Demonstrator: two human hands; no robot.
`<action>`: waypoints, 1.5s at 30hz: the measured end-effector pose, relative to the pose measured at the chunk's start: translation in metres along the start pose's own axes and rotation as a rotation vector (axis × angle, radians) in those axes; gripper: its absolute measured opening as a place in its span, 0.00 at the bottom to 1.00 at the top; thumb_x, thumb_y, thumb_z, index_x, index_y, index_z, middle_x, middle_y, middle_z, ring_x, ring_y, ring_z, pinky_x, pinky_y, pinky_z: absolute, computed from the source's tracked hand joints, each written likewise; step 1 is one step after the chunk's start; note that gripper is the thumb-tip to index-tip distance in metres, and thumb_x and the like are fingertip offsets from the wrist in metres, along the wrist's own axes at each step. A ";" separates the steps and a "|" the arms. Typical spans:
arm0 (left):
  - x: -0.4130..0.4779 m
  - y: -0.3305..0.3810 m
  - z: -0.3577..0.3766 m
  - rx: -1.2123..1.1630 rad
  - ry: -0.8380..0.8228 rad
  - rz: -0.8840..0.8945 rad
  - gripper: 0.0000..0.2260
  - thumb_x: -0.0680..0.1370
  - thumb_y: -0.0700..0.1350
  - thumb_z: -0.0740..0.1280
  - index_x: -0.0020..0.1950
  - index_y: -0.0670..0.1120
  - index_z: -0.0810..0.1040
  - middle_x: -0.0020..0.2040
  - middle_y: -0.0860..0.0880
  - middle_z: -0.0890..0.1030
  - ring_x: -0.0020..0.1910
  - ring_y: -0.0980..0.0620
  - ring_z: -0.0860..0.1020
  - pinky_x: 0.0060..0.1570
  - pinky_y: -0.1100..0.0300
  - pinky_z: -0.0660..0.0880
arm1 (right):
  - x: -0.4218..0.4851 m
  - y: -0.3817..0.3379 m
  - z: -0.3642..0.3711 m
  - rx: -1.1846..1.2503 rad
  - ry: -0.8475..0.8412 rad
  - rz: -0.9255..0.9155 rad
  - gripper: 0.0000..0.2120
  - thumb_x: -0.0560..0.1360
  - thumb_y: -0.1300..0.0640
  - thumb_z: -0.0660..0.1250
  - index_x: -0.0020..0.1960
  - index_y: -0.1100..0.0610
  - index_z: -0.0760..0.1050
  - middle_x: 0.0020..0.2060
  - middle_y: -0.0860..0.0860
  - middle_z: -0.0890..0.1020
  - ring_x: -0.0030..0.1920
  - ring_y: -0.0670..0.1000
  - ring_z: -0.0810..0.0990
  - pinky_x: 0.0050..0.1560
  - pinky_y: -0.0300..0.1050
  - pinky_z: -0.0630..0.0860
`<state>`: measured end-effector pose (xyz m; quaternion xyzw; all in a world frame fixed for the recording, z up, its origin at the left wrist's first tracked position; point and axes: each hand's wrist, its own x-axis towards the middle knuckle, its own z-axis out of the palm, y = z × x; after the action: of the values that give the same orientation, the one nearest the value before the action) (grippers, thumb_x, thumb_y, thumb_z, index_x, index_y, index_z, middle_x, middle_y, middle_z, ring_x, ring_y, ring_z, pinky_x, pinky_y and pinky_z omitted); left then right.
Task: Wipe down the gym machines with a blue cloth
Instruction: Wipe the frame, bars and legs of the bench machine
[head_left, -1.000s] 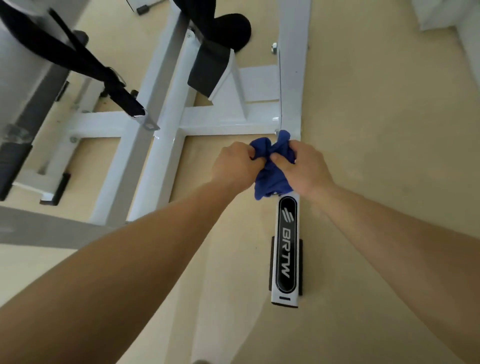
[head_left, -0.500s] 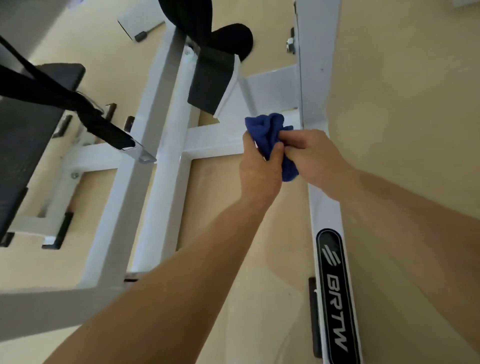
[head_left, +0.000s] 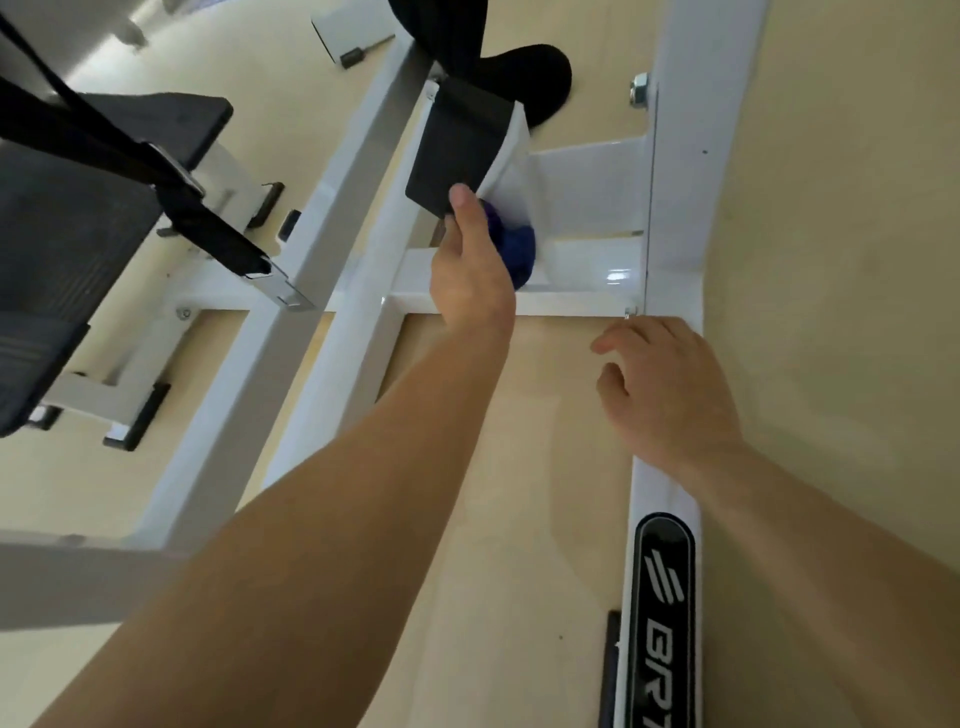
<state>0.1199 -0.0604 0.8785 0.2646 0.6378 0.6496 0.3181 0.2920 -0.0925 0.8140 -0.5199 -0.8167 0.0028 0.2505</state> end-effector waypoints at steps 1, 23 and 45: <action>0.000 0.001 0.001 -0.011 0.028 -0.012 0.24 0.81 0.63 0.57 0.64 0.48 0.79 0.54 0.51 0.82 0.54 0.48 0.79 0.58 0.53 0.76 | 0.000 -0.002 -0.001 0.034 0.026 0.009 0.13 0.74 0.57 0.59 0.53 0.53 0.80 0.52 0.47 0.82 0.57 0.52 0.75 0.62 0.48 0.70; -0.012 -0.002 0.009 0.035 0.143 0.158 0.11 0.70 0.50 0.77 0.45 0.55 0.77 0.49 0.54 0.81 0.45 0.57 0.81 0.49 0.58 0.81 | -0.029 -0.012 -0.013 -0.126 0.115 -0.034 0.13 0.73 0.54 0.57 0.37 0.57 0.78 0.36 0.51 0.78 0.48 0.55 0.75 0.54 0.50 0.74; -0.003 -0.003 0.004 0.066 0.160 0.211 0.07 0.73 0.50 0.75 0.47 0.53 0.78 0.49 0.53 0.81 0.44 0.58 0.80 0.47 0.62 0.80 | -0.033 -0.014 0.001 -0.063 0.119 0.003 0.14 0.73 0.54 0.55 0.38 0.58 0.77 0.38 0.52 0.80 0.55 0.56 0.78 0.56 0.51 0.75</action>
<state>0.1251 -0.0597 0.8755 0.2880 0.6508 0.6772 0.1871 0.2905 -0.1269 0.8038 -0.5279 -0.7993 -0.0534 0.2823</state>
